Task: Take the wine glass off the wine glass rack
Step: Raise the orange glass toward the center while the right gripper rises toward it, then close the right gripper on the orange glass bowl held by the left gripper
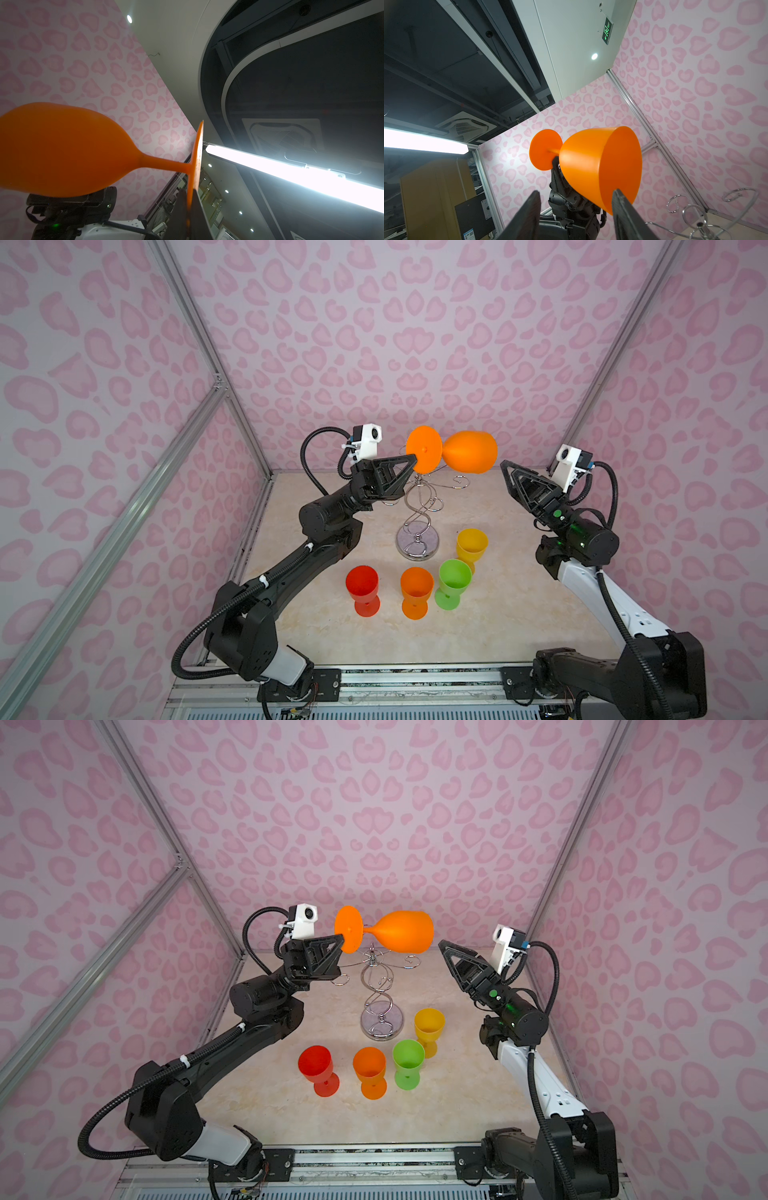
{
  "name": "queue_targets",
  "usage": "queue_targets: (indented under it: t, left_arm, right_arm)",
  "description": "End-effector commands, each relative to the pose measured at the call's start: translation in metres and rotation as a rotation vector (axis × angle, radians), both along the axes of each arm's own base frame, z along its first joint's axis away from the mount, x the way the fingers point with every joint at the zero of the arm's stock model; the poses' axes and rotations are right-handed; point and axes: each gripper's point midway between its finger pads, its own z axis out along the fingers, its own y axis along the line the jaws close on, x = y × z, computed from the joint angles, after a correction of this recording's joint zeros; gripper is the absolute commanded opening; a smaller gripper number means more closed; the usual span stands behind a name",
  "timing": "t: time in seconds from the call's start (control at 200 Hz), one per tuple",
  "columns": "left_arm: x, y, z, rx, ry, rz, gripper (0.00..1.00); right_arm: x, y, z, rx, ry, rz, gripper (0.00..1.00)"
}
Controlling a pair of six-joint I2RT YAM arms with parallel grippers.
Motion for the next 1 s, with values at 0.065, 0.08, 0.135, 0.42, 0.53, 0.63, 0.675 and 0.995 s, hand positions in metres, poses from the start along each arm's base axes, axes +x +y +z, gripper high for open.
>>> queue_targets:
  t: [0.065,0.08,0.135,0.42,0.53,0.63,0.675,0.995]
  left_arm:
    - [-0.008,0.002,0.007,-0.047,-0.029,-0.03,0.03]
    - [-0.007,0.0,0.006,-0.046,-0.026,-0.033,0.03]
    - [-0.005,-0.003,0.004,-0.044,-0.015,-0.042,0.03]
    - [-0.002,-0.017,-0.006,-0.037,0.027,-0.073,0.03]
    - [0.001,-0.021,-0.01,-0.034,0.045,-0.081,0.03]
    - [0.004,-0.023,-0.011,-0.034,0.052,-0.084,0.03]
    - [0.004,-0.023,-0.01,-0.036,0.054,-0.086,0.03]
    - [0.007,-0.027,-0.011,-0.035,0.076,-0.107,0.12]
  right_arm:
    - [-0.006,0.006,-0.001,-0.018,-0.03,0.028,0.55]
    - [-0.006,0.007,-0.001,-0.02,-0.03,0.03,0.55]
    - [-0.005,0.009,-0.002,-0.025,-0.028,0.039,0.55]
    - [-0.008,0.018,0.0,-0.042,-0.046,0.05,0.52]
    - [-0.009,0.019,-0.001,-0.044,-0.046,0.053,0.45]
    - [-0.01,0.019,-0.003,-0.043,-0.047,0.053,0.38]
    - [-0.011,0.018,-0.003,-0.041,-0.05,0.053,0.35]
    - [-0.014,0.015,-0.003,-0.017,-0.056,0.046,0.13]
